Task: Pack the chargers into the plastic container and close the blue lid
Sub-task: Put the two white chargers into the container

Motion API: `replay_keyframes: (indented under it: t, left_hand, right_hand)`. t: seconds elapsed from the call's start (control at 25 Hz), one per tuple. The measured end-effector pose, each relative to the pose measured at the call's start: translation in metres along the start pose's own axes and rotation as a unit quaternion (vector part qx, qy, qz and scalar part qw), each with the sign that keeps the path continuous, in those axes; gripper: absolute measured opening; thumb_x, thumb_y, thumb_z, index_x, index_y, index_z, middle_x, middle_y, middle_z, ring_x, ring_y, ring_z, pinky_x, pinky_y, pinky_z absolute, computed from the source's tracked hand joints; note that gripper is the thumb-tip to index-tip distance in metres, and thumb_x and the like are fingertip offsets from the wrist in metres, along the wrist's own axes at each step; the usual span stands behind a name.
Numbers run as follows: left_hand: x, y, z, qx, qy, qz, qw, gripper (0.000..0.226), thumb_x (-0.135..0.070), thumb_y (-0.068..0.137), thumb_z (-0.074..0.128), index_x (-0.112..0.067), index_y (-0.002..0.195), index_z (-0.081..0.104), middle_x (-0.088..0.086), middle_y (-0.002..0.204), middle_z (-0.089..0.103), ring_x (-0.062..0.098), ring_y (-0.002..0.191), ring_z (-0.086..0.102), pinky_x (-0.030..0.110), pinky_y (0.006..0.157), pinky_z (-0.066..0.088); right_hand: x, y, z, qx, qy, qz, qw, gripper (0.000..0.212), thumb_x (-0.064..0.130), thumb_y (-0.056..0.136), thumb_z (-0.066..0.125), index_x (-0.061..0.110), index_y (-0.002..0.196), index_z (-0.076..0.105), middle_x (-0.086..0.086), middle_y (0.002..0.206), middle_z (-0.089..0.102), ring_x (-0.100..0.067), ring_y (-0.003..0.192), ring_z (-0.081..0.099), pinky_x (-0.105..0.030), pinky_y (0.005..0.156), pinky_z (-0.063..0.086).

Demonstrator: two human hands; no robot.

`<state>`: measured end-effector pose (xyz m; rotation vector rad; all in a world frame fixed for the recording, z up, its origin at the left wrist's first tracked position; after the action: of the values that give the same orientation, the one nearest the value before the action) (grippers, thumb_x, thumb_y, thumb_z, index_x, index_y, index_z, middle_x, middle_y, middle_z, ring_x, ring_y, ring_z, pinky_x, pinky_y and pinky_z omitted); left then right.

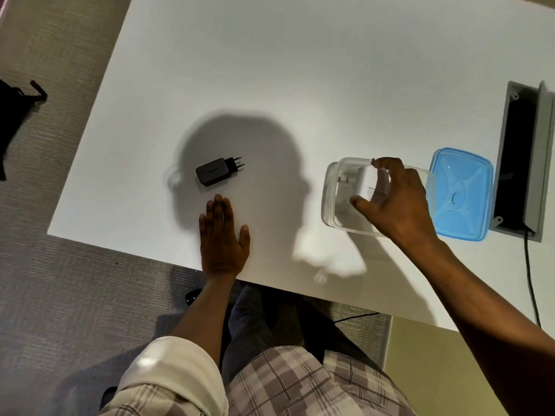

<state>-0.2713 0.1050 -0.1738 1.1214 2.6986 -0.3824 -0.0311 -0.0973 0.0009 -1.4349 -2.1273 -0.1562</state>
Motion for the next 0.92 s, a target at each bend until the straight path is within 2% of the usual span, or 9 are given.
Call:
replay_keyframes:
  t: [0.24, 0.4, 0.64, 0.92]
  left_hand:
    - [0.000, 0.001, 0.002, 0.007, 0.021, -0.001, 1.000, 0.075, -0.043, 0.097, 0.034, -0.009, 0.159, 0.009, 0.012, 0.168, 0.012, 0.029, 0.155, 0.012, 0.046, 0.126, 0.013]
    - [0.000, 0.002, 0.004, 0.011, 0.033, -0.001, 0.999, 0.075, -0.044, 0.097, 0.032, -0.011, 0.159, 0.005, 0.011, 0.168, 0.010, 0.029, 0.155, 0.012, 0.045, 0.126, 0.013]
    - [0.002, 0.003, 0.005, 0.011, 0.032, -0.002, 0.999, 0.075, -0.045, 0.097, 0.030, -0.013, 0.160, 0.002, 0.008, 0.168, 0.007, 0.027, 0.156, 0.008, 0.043, 0.127, 0.009]
    - [0.000, 0.001, 0.003, 0.007, 0.021, 0.000, 1.000, 0.075, -0.044, 0.097, 0.033, -0.010, 0.159, 0.008, 0.011, 0.168, 0.011, 0.028, 0.155, 0.011, 0.046, 0.126, 0.014]
  right_hand:
    - [-0.051, 0.013, 0.021, 0.057, -0.054, 0.067, 0.995, 0.075, 0.034, 0.068, 0.084, 0.020, 0.131, 0.046, -0.017, 0.116, 0.053, -0.032, 0.102, 0.055, -0.028, 0.073, 0.035]
    - [-0.069, 0.021, 0.041, 0.093, -0.066, 0.079, 0.990, 0.077, 0.034, 0.067, 0.086, 0.020, 0.131, 0.046, -0.017, 0.115, 0.053, -0.019, 0.084, 0.046, -0.027, 0.071, 0.036]
    - [-0.076, 0.031, 0.054, 0.101, -0.081, 0.063, 0.990, 0.074, 0.033, 0.066, 0.086, 0.023, 0.129, 0.048, -0.017, 0.117, 0.050, -0.030, 0.090, 0.060, -0.027, 0.072, 0.041]
    - [-0.074, 0.032, 0.055, 0.112, -0.082, 0.064, 0.988, 0.078, 0.031, 0.067, 0.088, 0.020, 0.132, 0.046, -0.018, 0.122, 0.050, -0.034, 0.104, 0.057, -0.030, 0.077, 0.043]
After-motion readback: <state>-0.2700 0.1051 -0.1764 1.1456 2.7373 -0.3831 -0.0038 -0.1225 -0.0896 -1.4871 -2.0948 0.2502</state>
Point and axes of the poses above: each hand's wrist, its own y-axis towards the middle knuckle, its own z-axis out of the palm, x = y × z, the point moved 1 cm from there along y, towards the middle knuckle
